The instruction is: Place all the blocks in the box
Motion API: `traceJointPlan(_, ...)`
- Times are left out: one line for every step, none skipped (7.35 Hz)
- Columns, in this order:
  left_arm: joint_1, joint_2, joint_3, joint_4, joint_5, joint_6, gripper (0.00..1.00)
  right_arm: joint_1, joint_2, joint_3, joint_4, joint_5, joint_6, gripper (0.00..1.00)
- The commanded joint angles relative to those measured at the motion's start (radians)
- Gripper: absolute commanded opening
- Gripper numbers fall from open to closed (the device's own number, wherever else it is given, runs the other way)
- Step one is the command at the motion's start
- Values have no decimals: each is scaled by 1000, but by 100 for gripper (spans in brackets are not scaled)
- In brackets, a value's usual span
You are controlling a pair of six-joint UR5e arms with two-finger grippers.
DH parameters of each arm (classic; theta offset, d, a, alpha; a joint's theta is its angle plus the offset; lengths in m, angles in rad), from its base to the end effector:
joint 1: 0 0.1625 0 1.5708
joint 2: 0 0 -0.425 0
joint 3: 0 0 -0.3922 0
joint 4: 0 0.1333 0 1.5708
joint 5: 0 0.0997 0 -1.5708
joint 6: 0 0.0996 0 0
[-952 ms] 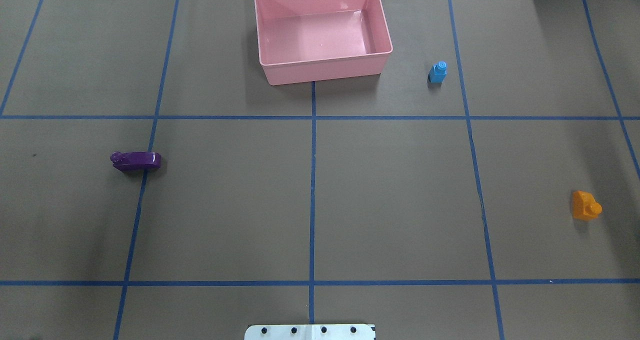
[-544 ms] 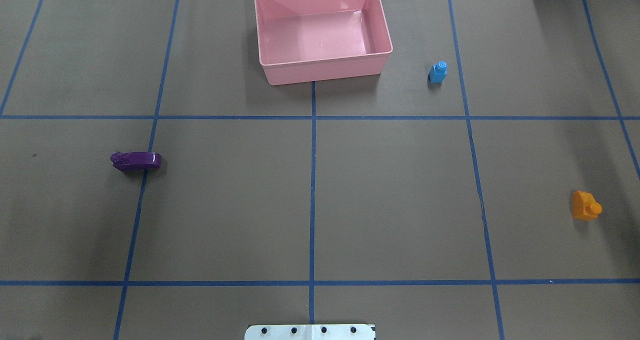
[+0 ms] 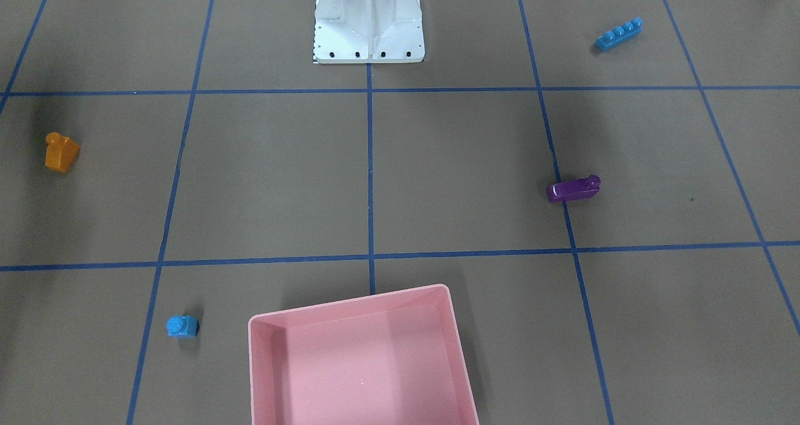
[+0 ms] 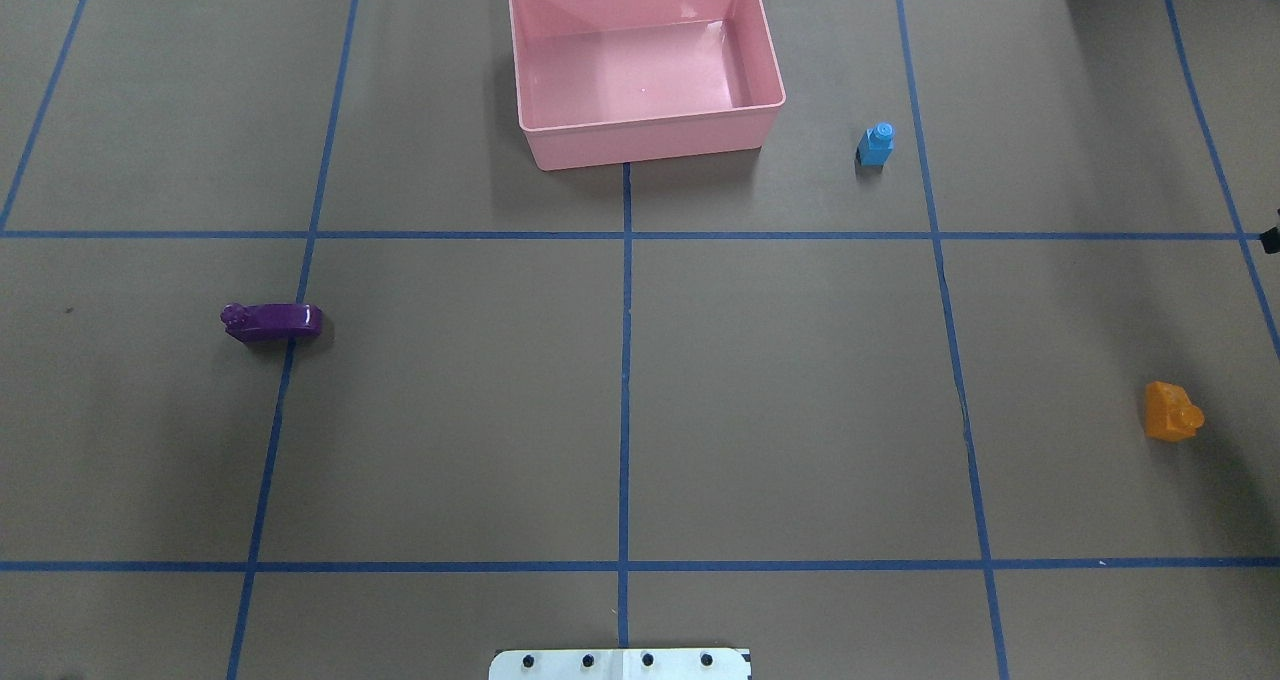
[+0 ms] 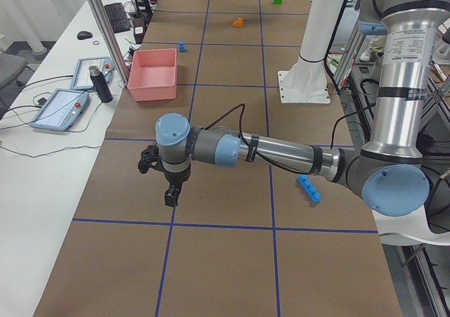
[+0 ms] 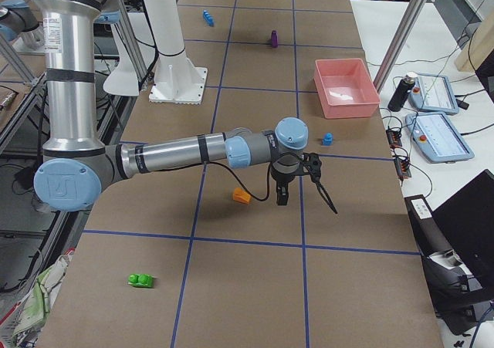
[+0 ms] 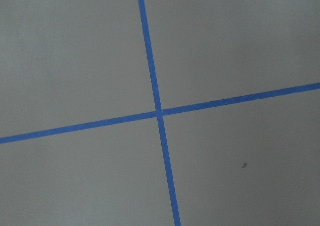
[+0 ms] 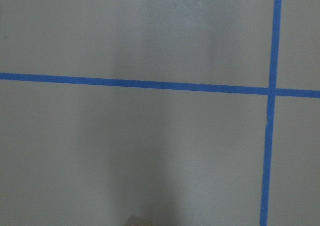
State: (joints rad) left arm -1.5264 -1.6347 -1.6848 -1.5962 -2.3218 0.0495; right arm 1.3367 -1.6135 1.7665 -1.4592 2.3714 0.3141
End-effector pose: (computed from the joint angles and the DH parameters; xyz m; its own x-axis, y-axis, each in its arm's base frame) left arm -0.0419 -0.5279 0.5684 0.7211 0.2183 -0.6575 -0.0793 0.9688 0.2347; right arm -0.0521 -0.4850 0.5682 0.6719 -0.0372 0.7397 0.0171 0.9993 0.0347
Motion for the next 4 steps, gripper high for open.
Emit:
traceJointPlan(2, -8, 1, -10, -59, -3, 100, -167, -84, -2, 263, -18, 333, 100)
traceJointPlan(12, -11, 5, -11, -67, -5, 100, -247, -103, -2, 311, -65, 430, 100)
traceJointPlan(26, -23, 10, -7, -67, -7, 100, -302, -115, -5, 322, -69, 437, 100)
traceJointPlan(34, -40, 8, -7, -67, -51, 100, -344, -115, -30, 321, -70, 442, 100)
